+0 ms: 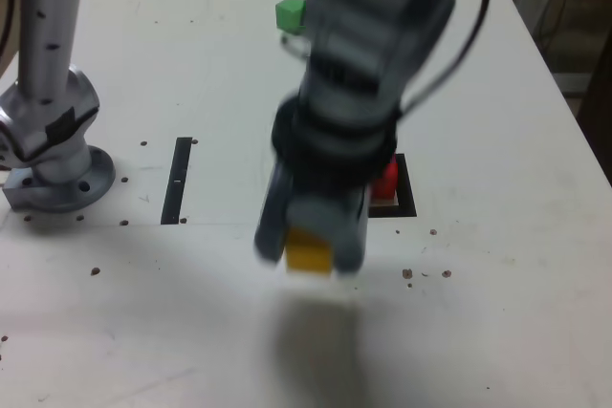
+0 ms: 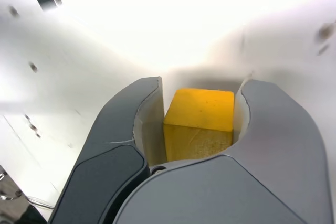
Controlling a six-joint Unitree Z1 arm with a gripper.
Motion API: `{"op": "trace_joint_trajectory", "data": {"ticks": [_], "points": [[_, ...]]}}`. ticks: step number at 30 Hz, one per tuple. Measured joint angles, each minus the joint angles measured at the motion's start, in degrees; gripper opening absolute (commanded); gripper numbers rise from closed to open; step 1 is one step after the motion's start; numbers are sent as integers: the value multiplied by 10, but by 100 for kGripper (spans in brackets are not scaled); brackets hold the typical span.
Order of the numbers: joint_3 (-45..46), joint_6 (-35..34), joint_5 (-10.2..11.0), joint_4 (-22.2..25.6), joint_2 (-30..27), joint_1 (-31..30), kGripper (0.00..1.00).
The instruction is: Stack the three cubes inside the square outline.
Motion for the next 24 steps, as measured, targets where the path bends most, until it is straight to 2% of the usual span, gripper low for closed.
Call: {"op": "trace_joint_trajectory", "data": {"ticks": [7, 11, 18, 21, 24], "points": [[-37, 86, 23, 43, -4, 91, 10], [-45, 113, 32, 49, -4, 130, 10], [-61, 145, 62, 51, 0, 193, 10], [-73, 157, 66, 51, 12, 209, 10], [-77, 168, 60, 51, 21, 216, 10]]}}
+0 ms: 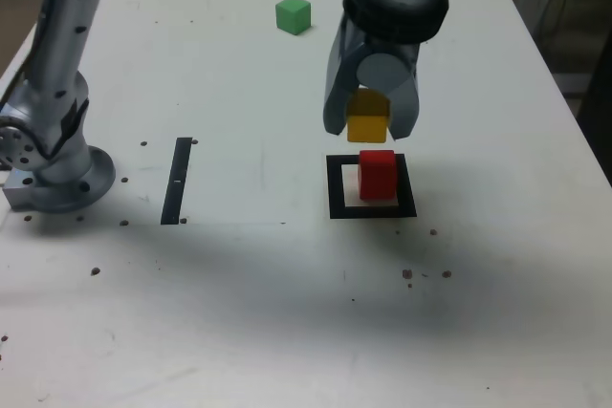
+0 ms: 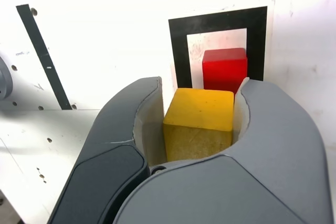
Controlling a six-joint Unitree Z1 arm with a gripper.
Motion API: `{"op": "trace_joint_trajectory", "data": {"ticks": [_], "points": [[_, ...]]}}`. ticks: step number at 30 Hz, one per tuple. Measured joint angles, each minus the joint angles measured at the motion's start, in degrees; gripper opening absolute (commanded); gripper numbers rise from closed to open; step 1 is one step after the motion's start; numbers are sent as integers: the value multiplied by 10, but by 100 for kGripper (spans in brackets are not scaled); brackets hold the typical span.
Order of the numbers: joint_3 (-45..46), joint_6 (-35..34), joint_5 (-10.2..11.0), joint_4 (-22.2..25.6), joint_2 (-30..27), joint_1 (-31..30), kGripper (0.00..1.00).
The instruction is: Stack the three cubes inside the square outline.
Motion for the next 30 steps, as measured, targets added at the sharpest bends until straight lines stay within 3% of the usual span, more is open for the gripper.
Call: {"op": "trace_joint_trajectory", "data": {"ticks": [11, 30], "points": [[-5, 4, -29, 0, 26, 4, 12], [-6, 16, -32, -11, 59, 26, 23]]}}
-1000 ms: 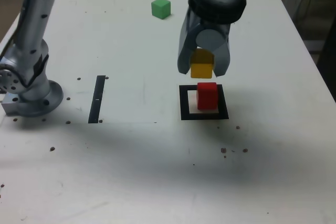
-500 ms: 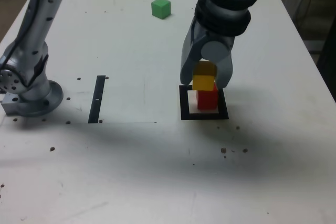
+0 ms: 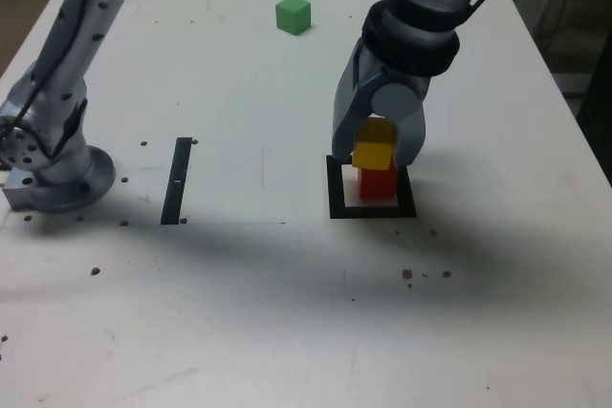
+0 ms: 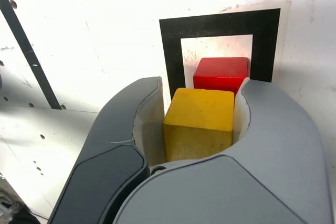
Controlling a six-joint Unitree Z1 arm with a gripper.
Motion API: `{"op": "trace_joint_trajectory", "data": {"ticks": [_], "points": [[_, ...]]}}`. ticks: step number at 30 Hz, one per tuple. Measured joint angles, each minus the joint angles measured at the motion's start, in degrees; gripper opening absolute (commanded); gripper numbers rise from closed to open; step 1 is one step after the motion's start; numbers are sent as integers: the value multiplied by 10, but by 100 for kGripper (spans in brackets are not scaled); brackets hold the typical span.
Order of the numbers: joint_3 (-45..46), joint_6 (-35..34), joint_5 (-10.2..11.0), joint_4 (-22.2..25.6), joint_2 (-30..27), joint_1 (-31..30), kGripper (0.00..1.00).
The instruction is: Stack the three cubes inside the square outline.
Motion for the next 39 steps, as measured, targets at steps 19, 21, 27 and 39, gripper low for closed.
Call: {"op": "trace_joint_trajectory", "data": {"ticks": [19, 21, 27, 39], "points": [[2, 9, 0, -6, 3, 0, 99], [2, 9, 3, -6, 3, 0, 99], [7, 9, 5, -6, 3, 2, 99], [14, 16, 38, 4, -34, 9, 99]]}}
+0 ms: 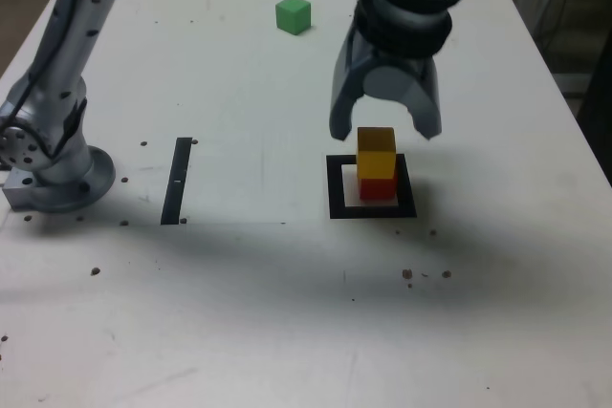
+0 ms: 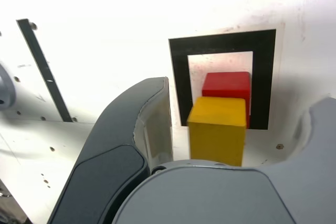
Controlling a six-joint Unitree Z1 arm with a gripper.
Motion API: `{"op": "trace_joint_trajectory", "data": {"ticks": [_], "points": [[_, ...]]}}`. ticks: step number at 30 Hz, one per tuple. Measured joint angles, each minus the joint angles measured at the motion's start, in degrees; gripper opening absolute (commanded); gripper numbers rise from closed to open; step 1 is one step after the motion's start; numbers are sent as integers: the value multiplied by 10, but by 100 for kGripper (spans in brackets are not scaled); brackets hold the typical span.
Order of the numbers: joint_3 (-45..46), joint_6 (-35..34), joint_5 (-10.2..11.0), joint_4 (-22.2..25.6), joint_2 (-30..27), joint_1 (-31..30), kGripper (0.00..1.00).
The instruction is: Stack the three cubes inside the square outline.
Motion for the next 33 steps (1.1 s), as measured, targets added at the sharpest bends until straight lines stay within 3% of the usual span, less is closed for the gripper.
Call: {"op": "trace_joint_trajectory", "data": {"ticks": [8, 15, 19, 26, 33], "points": [[22, 49, 22, 1, -49, 60, 99], [16, 122, 68, 6, -73, 188, 99], [-5, 160, 83, 5, -73, 266, 99], [-53, 227, 85, 5, -57, 394, 99], [-75, 241, 62, 6, -12, 483, 99]]}}
